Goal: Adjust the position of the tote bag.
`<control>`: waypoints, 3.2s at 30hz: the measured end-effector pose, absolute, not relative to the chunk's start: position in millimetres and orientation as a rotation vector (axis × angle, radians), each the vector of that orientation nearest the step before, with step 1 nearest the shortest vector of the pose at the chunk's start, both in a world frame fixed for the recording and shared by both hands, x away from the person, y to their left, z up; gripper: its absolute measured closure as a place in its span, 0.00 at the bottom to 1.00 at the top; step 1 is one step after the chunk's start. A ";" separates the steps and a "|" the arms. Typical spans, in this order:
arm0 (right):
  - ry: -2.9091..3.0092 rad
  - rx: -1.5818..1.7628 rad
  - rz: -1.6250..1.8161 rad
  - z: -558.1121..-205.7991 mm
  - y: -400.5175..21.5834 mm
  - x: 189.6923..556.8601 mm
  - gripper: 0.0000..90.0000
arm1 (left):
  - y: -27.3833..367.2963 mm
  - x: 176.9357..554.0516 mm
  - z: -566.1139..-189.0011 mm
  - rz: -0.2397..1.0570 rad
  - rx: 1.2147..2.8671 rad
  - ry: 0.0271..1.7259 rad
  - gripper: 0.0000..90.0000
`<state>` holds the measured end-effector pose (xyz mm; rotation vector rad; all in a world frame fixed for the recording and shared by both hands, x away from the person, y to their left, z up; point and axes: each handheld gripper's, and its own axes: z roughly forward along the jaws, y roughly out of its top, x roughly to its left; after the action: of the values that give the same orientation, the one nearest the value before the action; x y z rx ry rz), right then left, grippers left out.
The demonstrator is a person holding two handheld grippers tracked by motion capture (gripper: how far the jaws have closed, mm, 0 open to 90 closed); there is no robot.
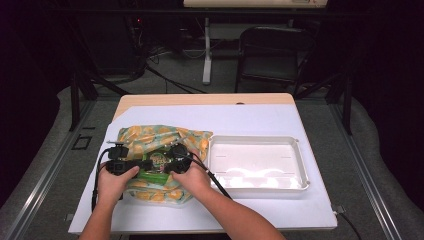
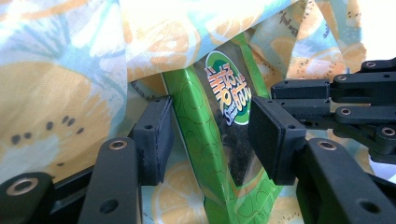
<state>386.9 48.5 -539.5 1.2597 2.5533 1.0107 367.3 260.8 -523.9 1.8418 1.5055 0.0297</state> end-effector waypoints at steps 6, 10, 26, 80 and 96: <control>2.557 1.253 1.001 -540.0 47.4 387.4 0.86 | 259.3 368.6 -526.5 -0.011 1.852 1.499 0.54; 2.559 1.258 1.003 -540.0 46.9 387.7 0.86 | 259.0 368.5 -526.4 -0.007 1.859 1.496 0.55; 2.551 1.226 1.026 -540.1 45.2 387.5 0.83 | 259.3 365.7 -524.8 -0.008 1.782 1.524 0.71; 2.395 1.218 1.102 -463.0 54.9 441.7 0.97 | 252.3 348.9 -491.9 0.209 1.861 1.391 0.81; 2.391 1.227 1.108 -458.4 54.0 444.9 0.98 | 247.9 342.9 -485.0 0.259 1.890 1.361 0.81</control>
<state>444.9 54.0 -458.4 1.2265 2.3911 1.1080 342.9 247.9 -485.0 1.8903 1.3605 0.2586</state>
